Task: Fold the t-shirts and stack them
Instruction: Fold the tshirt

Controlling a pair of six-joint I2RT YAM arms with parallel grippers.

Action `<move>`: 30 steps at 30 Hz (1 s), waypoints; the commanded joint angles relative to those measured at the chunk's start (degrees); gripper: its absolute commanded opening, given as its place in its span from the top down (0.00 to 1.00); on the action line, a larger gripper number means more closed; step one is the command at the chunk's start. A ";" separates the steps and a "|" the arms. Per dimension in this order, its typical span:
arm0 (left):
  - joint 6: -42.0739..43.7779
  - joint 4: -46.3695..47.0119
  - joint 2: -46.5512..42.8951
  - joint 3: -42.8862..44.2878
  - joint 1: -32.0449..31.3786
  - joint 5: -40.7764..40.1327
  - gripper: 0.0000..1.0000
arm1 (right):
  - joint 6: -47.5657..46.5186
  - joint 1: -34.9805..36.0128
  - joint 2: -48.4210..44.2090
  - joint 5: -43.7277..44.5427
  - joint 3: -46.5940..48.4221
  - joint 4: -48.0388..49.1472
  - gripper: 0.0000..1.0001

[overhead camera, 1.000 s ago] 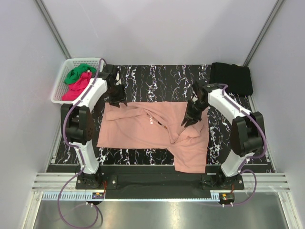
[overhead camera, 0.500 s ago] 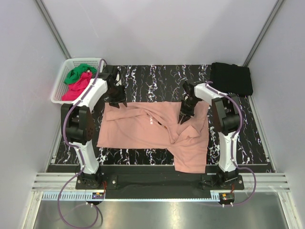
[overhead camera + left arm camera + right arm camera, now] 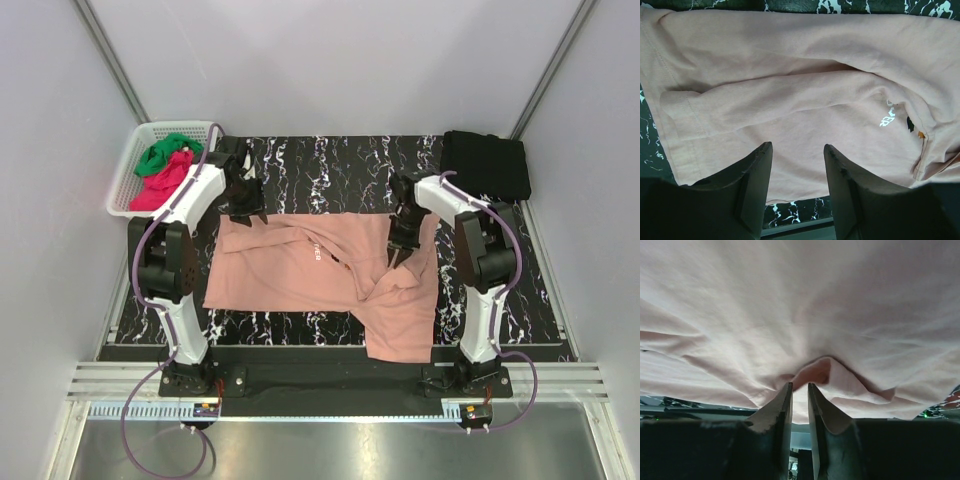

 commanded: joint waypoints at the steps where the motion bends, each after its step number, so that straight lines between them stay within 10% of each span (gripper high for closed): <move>1: 0.49 0.77 -1.23 1.47 0.02 1.25 0.50 | -0.68 0.20 -3.21 2.30 -2.66 -1.93 0.75; 17: 0.48 0.94 -0.89 1.03 0.02 1.34 0.50 | -2.70 -0.59 -7.53 6.61 3.75 -5.81 0.65; 30: 0.75 0.86 -0.45 0.59 0.02 1.07 0.50 | -5.24 -8.94 -10.60 -1.12 -12.41 10.19 0.56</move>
